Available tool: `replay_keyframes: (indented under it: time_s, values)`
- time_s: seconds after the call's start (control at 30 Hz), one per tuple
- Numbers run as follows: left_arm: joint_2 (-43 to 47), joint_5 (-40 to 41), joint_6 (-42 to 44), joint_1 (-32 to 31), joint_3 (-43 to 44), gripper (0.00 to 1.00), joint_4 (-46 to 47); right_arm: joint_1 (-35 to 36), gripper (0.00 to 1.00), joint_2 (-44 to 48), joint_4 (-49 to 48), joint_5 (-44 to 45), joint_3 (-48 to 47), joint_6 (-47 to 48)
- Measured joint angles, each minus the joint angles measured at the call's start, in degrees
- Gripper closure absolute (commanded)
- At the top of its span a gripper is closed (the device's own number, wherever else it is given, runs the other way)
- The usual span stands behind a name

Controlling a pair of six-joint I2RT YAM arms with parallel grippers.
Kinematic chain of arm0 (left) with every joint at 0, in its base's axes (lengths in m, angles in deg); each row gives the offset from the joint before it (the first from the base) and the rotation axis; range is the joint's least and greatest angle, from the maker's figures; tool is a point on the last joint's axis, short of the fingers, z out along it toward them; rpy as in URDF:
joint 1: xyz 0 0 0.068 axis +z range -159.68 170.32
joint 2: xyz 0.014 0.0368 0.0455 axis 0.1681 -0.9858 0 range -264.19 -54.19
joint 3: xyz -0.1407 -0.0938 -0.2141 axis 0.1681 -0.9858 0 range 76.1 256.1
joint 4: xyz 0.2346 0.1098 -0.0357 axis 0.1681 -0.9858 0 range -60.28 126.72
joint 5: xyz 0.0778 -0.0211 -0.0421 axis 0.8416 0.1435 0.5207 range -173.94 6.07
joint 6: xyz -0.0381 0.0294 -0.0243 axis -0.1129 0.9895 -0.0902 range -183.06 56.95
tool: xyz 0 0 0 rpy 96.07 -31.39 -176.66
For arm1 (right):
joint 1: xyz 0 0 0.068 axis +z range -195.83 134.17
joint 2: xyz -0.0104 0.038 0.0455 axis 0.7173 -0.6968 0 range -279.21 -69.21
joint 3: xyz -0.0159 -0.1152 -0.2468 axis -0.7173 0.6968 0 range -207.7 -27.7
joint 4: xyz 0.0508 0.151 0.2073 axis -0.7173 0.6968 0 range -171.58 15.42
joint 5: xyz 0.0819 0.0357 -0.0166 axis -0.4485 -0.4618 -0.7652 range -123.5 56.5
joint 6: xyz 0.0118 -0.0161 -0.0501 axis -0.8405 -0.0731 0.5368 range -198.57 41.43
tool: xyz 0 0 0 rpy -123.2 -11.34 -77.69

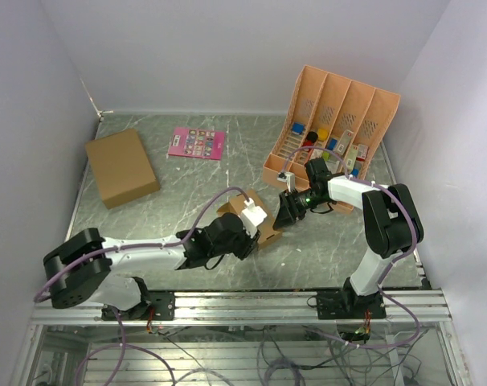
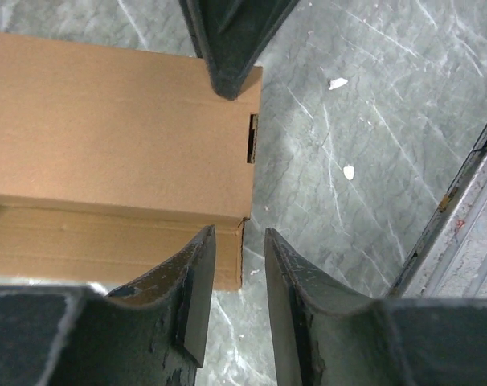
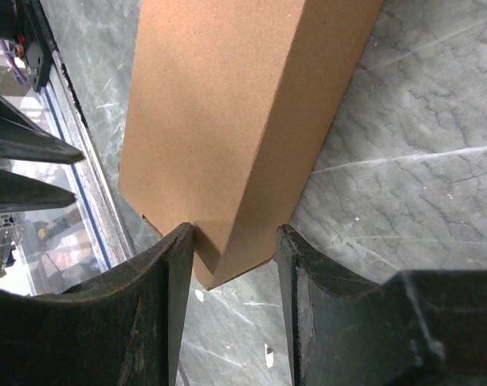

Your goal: Fold the paper box

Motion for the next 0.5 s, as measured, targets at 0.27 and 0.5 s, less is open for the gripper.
replay_keyframes:
  time_s: [0.27,0.5]
  values:
    - [10.12,5.55,-10.51,4.96,1.86,0.59,-14.58,0.00,0.57,-0.15,0.28,0.00,-0.20,0.00]
    - [13.44,-4.28,-22.45,23.10,-5.07,0.35,-13.55,0.00,0.57,-0.24,0.42,0.00,-0.26,0.00]
